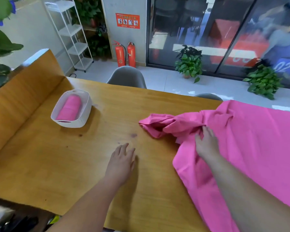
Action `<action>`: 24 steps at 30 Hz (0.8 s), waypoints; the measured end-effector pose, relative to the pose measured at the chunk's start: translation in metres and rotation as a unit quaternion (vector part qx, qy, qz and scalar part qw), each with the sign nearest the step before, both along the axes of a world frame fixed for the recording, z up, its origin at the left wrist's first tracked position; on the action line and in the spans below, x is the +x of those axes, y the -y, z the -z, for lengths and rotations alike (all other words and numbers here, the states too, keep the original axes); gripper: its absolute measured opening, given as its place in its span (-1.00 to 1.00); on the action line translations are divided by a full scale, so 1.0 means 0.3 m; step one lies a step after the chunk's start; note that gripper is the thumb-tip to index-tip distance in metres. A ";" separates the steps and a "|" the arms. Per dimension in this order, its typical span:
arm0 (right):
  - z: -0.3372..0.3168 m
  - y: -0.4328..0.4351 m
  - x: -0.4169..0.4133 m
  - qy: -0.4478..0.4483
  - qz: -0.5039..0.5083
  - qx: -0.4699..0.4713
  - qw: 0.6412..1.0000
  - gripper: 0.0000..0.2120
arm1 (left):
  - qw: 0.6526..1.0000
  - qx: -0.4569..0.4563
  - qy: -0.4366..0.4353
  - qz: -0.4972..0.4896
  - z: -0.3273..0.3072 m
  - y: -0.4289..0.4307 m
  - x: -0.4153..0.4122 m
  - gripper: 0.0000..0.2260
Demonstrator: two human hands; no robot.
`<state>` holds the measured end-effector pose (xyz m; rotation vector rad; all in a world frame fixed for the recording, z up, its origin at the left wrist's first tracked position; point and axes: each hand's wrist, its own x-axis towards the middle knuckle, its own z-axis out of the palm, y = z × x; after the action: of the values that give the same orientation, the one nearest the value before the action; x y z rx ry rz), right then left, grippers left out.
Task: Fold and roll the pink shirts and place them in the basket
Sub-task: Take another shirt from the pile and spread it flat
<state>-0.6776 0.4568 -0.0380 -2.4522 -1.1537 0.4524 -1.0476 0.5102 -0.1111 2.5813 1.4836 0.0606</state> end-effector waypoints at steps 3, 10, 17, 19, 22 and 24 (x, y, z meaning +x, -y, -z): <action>0.036 0.067 0.119 0.010 0.062 -0.128 0.990 -0.39 | 1.000 -0.009 0.006 0.011 0.011 -0.035 0.067 -0.54; 0.147 0.237 0.049 0.017 -0.002 -0.124 0.992 -0.29 | 0.994 -0.038 0.040 0.092 -0.014 -0.007 0.300 -0.51; 0.199 0.320 0.034 0.054 -0.084 -0.119 0.988 -0.22 | 0.986 -0.111 0.095 0.076 -0.057 -0.079 0.537 -0.41; 0.205 0.330 0.046 0.049 -0.089 -0.112 0.988 -0.23 | 0.986 -0.124 0.095 0.065 -0.069 -0.131 0.588 -0.40; 0.198 0.342 0.052 0.039 -0.091 -0.111 0.989 -0.24 | 0.981 -0.167 0.072 0.066 -0.088 -0.203 0.651 -0.41; 0.191 0.352 0.051 0.035 -0.089 -0.112 0.989 -0.25 | 0.976 -0.191 0.077 0.072 -0.089 -0.234 0.672 -0.46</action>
<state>-0.6623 0.3512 -0.0954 -2.5827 -1.4280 0.5800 -0.8460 0.5805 -0.0846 2.3056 1.1227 -0.0397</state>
